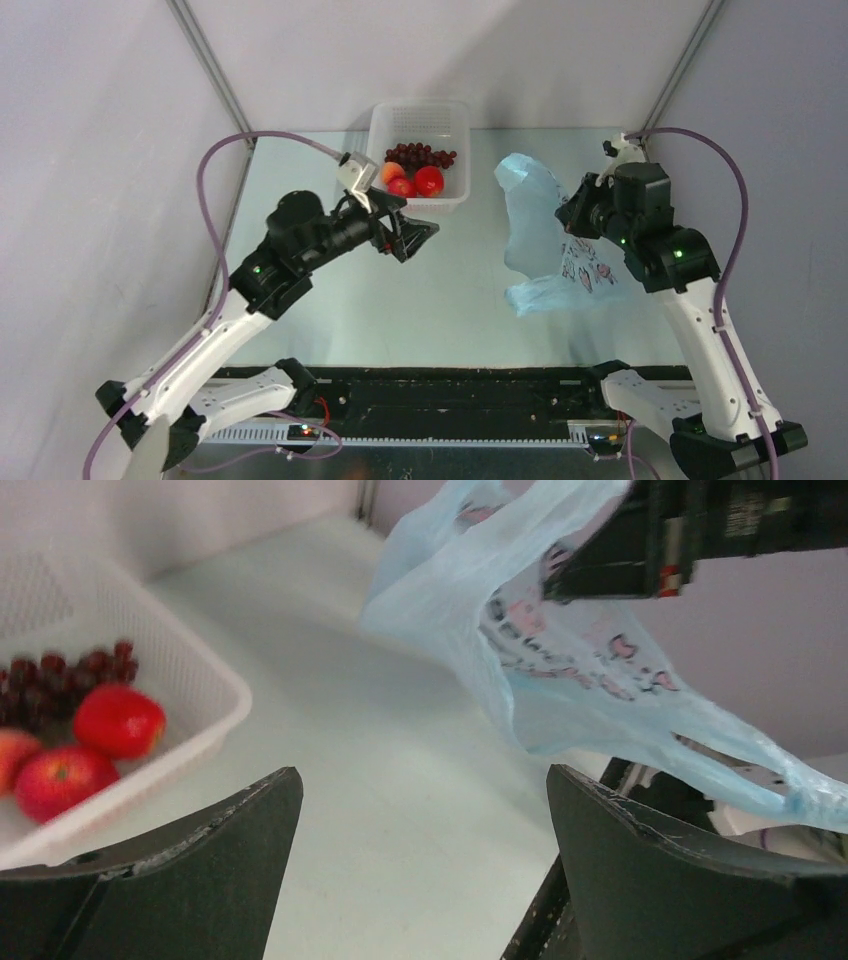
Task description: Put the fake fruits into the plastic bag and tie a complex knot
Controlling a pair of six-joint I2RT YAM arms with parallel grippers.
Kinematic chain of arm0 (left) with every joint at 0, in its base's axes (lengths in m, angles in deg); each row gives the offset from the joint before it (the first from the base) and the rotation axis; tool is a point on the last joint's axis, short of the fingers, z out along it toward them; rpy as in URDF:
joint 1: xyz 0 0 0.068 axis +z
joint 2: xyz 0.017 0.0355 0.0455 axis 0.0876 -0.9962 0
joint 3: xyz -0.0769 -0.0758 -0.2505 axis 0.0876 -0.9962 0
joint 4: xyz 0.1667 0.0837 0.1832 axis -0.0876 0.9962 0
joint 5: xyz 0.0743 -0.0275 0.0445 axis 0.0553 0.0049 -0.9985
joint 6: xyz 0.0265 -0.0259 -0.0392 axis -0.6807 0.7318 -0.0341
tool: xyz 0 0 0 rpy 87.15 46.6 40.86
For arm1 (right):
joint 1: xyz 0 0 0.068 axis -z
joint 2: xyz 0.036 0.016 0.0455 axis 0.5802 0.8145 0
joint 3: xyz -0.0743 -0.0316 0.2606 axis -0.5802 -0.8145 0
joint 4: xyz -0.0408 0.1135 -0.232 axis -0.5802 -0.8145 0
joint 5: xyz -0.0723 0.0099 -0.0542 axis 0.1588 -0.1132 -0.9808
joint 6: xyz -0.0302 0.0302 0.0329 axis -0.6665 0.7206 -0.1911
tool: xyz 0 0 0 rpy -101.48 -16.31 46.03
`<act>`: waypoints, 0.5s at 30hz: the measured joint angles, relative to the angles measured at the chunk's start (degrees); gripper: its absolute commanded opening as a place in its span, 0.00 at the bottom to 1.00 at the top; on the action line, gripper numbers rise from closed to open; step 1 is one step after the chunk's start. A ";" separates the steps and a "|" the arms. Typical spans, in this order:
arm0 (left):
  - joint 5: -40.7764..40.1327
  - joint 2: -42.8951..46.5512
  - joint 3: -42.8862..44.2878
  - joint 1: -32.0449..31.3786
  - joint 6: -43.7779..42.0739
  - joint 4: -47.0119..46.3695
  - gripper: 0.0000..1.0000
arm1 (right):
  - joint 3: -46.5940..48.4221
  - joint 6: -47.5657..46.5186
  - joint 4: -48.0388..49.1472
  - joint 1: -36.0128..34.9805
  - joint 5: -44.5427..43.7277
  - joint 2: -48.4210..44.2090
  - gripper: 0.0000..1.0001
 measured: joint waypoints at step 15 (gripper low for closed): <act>-8.37 -11.28 -1.33 4.35 5.99 2.91 0.99 | -6.03 0.92 1.64 -0.07 -11.78 2.86 0.00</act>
